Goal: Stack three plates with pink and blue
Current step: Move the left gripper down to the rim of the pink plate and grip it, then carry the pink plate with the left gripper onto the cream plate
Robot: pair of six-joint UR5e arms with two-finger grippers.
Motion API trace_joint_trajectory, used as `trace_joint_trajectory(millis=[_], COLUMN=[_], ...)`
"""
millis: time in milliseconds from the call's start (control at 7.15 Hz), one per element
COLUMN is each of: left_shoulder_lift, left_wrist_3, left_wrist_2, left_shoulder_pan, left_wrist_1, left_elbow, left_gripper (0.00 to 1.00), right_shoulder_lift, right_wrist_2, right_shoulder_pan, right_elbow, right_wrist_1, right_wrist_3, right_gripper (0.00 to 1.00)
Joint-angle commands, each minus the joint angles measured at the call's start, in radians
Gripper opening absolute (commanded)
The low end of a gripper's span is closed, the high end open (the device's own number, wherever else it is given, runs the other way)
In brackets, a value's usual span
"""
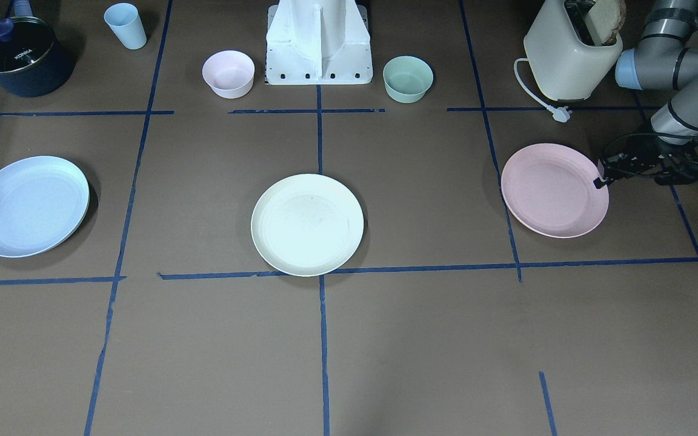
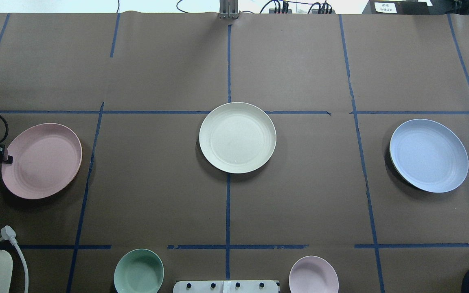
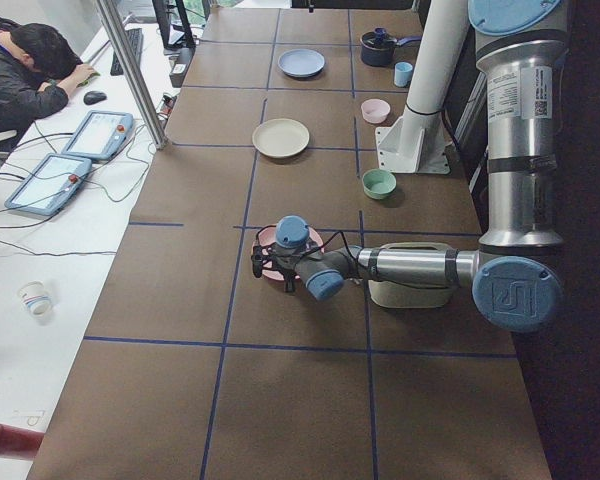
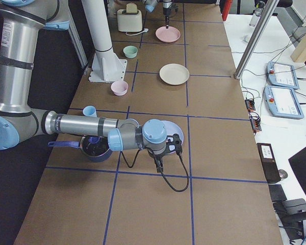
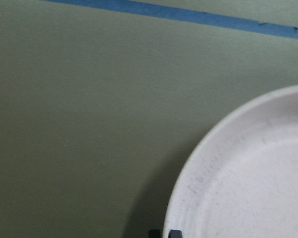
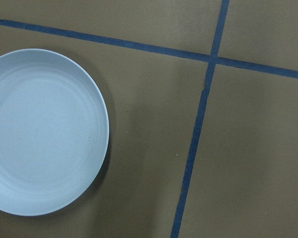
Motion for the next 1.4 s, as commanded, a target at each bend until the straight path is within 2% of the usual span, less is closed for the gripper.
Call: trace_joint_trajectory(millis=[0, 280, 559, 839, 978, 1118, 1258], left_shoulder_lift=[-0.099, -0.345, -0.596, -0.677, -0.714, -0.718, -0.712], left_wrist_3=[-0.219, -0.430, -0.515, -0.526, -0.526, -0.524, -0.492], left_wrist_2=[-0.035, 0.009, 0.218, 0.338, 0.356, 0.357, 0.360], left_shoulder_pan=[0.001, 0.082, 0.284, 0.383, 0.398, 0.400, 0.400], left_wrist_1=[0.011, 0.128, 0.396, 0.416, 0.416, 0.415, 0.413], left_elbow=[-0.084, -0.089, -0.077, -0.021, 0.036, 0.049, 0.046], left_gripper=[0.00, 0.00, 0.00, 0.00, 0.00, 0.14, 0.99], right_shoulder_lift=[0.000, -0.005, -0.005, -0.005, -0.005, -0.005, -0.005], right_wrist_2=[0.000, 0.000, 0.002, 0.002, 0.002, 0.002, 0.002], right_shoulder_pan=[0.000, 0.000, 0.000, 0.000, 0.000, -0.002, -0.002], right_elbow=[0.000, 0.000, 0.000, 0.000, 0.000, 0.000, 0.000], right_wrist_1=[0.001, 0.001, 0.002, 0.002, 0.002, 0.001, 0.002], right_wrist_3=[-0.003, -0.004, -0.004, -0.004, -0.006, -0.004, -0.004], right_gripper=[1.00, 1.00, 1.00, 1.00, 1.00, 1.00, 1.00])
